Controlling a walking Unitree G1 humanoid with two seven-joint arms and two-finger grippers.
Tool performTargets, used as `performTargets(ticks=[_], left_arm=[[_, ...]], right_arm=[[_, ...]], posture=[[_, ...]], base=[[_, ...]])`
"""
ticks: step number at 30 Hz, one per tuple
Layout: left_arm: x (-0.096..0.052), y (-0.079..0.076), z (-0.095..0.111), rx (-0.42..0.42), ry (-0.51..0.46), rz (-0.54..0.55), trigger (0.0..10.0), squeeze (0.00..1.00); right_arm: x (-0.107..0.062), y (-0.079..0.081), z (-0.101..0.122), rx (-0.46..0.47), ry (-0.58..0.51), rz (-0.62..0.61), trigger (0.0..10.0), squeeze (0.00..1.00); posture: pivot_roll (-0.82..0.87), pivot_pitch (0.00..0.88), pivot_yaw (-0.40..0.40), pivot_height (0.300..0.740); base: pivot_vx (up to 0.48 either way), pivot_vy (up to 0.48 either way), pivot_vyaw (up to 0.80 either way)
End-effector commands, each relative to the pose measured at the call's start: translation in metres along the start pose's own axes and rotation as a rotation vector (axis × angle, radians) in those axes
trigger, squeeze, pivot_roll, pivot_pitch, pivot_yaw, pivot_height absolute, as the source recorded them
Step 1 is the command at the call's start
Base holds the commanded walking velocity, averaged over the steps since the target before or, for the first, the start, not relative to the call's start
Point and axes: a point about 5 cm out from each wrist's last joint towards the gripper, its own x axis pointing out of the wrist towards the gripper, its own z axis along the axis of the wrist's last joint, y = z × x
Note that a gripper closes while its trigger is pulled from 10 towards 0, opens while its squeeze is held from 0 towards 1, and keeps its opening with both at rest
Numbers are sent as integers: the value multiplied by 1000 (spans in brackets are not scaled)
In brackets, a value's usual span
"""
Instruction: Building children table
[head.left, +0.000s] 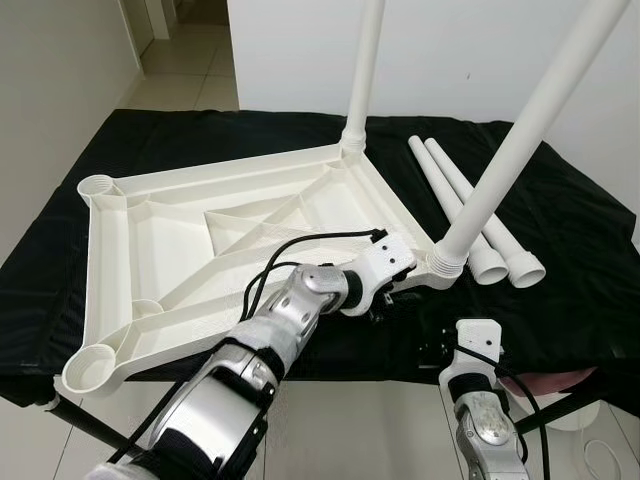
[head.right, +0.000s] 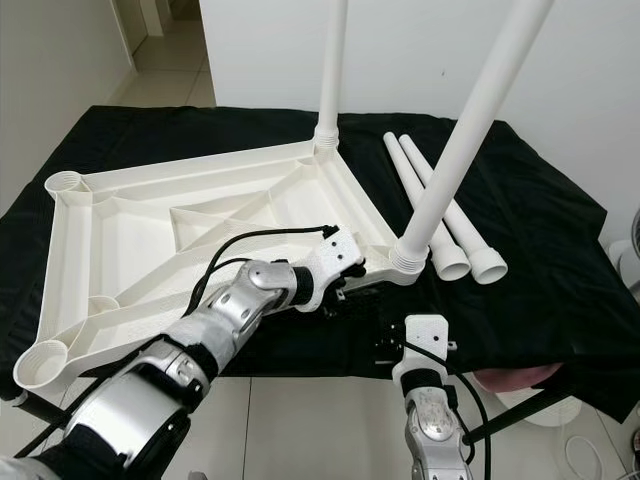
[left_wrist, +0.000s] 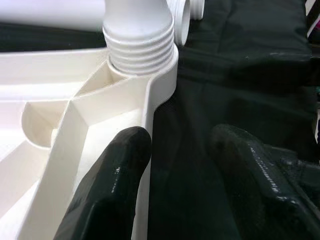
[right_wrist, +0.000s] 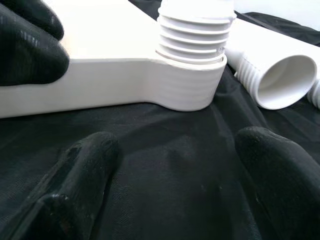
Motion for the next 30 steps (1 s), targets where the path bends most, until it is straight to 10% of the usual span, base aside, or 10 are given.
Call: performTargets(ticks=[1, 30], left_arm=[[-1, 10, -6, -9, 39, 199, 10000, 0], [0, 20, -30, -56, 180, 346, 10000, 0]], right_arm=[[-1, -1, -3, -4, 10, -9, 10000, 0], [-3, -2, -4, -8, 11, -31, 10000, 0]], posture=[[-105, 0, 1, 740], [-134, 0, 23, 740]], base=[[0, 0, 0], [0, 0, 0]])
